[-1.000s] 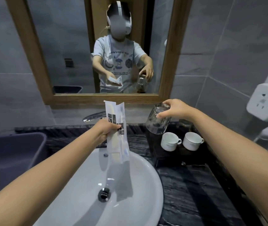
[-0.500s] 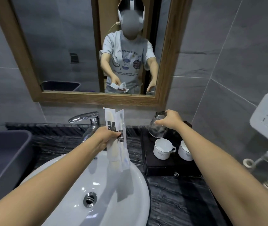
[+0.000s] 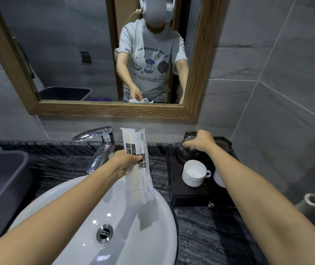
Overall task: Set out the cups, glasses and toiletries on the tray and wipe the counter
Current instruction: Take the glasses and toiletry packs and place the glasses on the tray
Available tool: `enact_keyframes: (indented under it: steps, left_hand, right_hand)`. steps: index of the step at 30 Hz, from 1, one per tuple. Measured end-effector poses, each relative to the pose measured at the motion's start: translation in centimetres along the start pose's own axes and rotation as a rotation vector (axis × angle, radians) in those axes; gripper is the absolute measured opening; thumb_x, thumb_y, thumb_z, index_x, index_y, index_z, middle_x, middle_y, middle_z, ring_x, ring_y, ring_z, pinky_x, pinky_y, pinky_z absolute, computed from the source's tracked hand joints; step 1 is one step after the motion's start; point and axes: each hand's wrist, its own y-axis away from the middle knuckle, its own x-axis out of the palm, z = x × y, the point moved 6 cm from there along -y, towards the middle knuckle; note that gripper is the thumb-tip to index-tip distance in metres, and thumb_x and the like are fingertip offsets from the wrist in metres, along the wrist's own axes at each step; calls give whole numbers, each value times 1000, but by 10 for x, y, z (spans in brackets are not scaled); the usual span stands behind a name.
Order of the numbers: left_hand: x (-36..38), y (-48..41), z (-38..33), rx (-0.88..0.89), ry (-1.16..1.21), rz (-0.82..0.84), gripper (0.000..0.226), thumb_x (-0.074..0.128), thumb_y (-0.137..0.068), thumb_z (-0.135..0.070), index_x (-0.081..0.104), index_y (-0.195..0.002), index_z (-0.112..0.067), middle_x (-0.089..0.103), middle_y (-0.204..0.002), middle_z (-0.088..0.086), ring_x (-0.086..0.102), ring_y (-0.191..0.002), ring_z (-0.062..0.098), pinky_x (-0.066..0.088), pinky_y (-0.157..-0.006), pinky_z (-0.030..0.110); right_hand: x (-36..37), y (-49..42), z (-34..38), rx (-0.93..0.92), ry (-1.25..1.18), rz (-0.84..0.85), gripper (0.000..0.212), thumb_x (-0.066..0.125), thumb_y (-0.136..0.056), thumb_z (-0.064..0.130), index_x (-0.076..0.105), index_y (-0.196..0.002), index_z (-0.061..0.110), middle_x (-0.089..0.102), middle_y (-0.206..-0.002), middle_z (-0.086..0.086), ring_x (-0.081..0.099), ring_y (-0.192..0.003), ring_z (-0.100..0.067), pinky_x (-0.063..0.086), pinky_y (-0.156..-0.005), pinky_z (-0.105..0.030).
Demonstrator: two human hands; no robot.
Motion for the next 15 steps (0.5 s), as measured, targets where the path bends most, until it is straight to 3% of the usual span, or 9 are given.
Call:
enact_keyframes:
  steps: [3,7,10,13,15]
  left_hand:
    - [0,-5,4,-9,0,-5,12,58,-80,11,63,-87,2,66,-91,15,64,-80,22,55,-71,26]
    - [-1,-8,8,-15,16,-10,13,58,-80,12,63,-81,0,66,-87,14,63,-79,22,52,-71,27]
    - [-1,-9,11,-29,13,-5,13,58,-80,12,62,-82,0,66,-87,14,63,-79,23,52,-70,29]
    - [-2,-8,14,-39,10,5,13,59,-80,11,63,-84,-1,66,-88,15,63,-79,25,53,-71,32]
    - [-3,-8,16,-44,12,6,13,59,-80,11,63,-84,0,66,-87,15,64,-79,24,53,-70,31]
  right_hand:
    - [4,-4,-2,14,-8,5,43,75,-76,28,38,-59,14,61,-81,-14,58,-66,-24,36,-58,-30]
    - [13,-12,-4,10,-13,41,38,77,-73,31,46,-65,10,66,-76,-12,69,-83,-33,38,-61,-31]
    - [21,-19,-7,8,-6,29,39,78,-70,34,47,-74,11,71,-100,-23,69,-93,-36,38,-62,-31]
    - [22,-17,-4,7,-1,16,39,77,-73,35,48,-75,8,66,-111,-26,66,-99,-37,37,-63,-33]
    - [22,-16,-3,17,11,21,48,75,-76,35,59,-97,-5,63,-117,-26,62,-105,-38,43,-66,-38]
